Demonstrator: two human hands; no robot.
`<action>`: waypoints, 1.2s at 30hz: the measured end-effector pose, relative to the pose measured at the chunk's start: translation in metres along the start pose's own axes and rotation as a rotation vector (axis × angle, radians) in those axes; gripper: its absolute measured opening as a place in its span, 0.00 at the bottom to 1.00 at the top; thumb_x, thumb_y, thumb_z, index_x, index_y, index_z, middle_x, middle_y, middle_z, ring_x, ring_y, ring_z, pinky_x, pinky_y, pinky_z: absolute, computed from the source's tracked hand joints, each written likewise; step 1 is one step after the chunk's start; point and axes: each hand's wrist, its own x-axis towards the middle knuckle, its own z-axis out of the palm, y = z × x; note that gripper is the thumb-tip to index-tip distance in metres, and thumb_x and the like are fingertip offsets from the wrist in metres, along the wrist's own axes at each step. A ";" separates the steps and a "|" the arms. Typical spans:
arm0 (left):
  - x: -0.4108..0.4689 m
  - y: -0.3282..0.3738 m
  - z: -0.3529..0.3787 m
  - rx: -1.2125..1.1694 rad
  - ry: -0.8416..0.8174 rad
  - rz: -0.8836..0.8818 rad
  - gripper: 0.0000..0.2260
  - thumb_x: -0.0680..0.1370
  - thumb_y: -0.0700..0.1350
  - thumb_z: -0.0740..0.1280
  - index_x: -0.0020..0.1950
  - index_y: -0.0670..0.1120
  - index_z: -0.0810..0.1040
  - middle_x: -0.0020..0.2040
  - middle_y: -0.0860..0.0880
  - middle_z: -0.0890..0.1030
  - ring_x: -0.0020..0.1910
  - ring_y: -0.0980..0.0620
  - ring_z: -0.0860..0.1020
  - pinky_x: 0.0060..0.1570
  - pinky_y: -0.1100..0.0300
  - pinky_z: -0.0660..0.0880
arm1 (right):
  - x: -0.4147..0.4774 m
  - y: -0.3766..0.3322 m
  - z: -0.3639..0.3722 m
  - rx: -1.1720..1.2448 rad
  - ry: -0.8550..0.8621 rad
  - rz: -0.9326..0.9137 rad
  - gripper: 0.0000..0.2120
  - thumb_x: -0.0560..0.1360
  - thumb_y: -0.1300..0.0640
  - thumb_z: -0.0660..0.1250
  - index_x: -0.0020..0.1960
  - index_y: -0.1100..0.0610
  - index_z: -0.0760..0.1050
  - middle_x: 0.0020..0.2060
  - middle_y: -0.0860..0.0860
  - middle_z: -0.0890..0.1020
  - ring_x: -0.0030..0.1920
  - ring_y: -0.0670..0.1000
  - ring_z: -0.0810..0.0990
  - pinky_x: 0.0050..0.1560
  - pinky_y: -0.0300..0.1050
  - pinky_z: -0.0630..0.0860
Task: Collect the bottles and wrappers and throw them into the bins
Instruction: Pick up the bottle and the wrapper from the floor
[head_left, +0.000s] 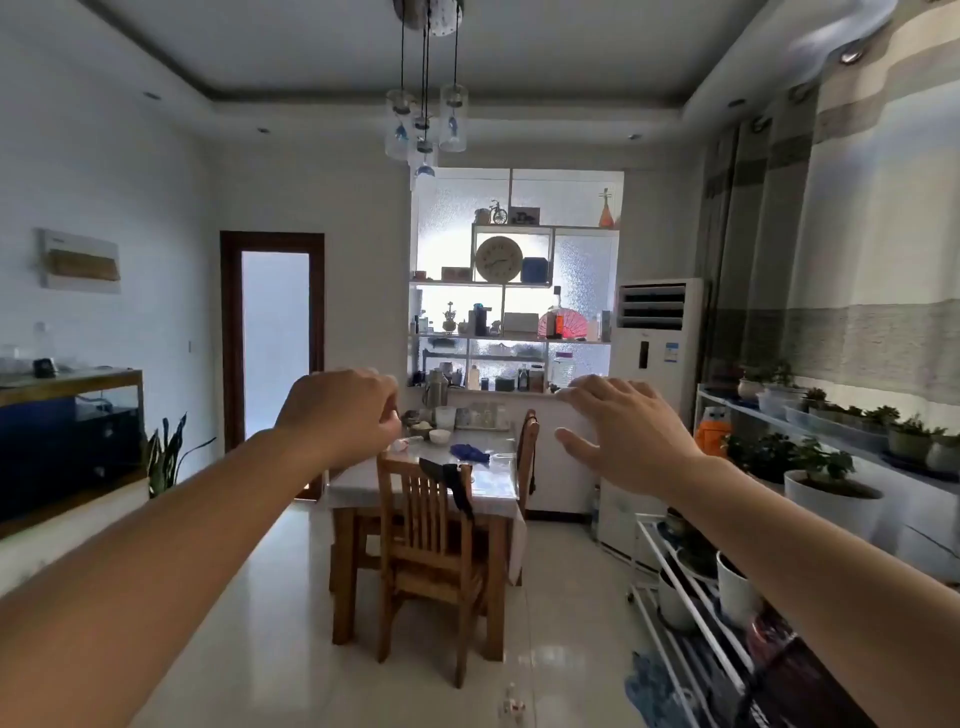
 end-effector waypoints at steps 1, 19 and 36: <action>0.007 -0.007 0.006 0.021 0.004 0.003 0.09 0.76 0.52 0.62 0.48 0.49 0.77 0.45 0.51 0.81 0.41 0.53 0.77 0.38 0.61 0.70 | 0.011 -0.002 0.009 -0.001 -0.001 0.005 0.27 0.77 0.39 0.54 0.72 0.50 0.61 0.72 0.48 0.68 0.71 0.50 0.66 0.72 0.51 0.57; 0.186 -0.038 0.221 -0.028 -0.060 0.136 0.08 0.77 0.52 0.59 0.48 0.51 0.75 0.44 0.53 0.77 0.39 0.54 0.73 0.37 0.59 0.68 | 0.150 0.070 0.200 -0.041 -0.069 0.097 0.25 0.77 0.41 0.55 0.70 0.50 0.65 0.67 0.47 0.73 0.66 0.49 0.71 0.69 0.48 0.63; 0.398 0.074 0.440 -0.083 -0.123 0.302 0.09 0.76 0.52 0.57 0.46 0.49 0.72 0.50 0.49 0.79 0.51 0.47 0.77 0.40 0.56 0.67 | 0.242 0.262 0.376 -0.074 -0.172 0.206 0.24 0.77 0.42 0.54 0.68 0.52 0.67 0.65 0.49 0.75 0.66 0.51 0.72 0.69 0.51 0.64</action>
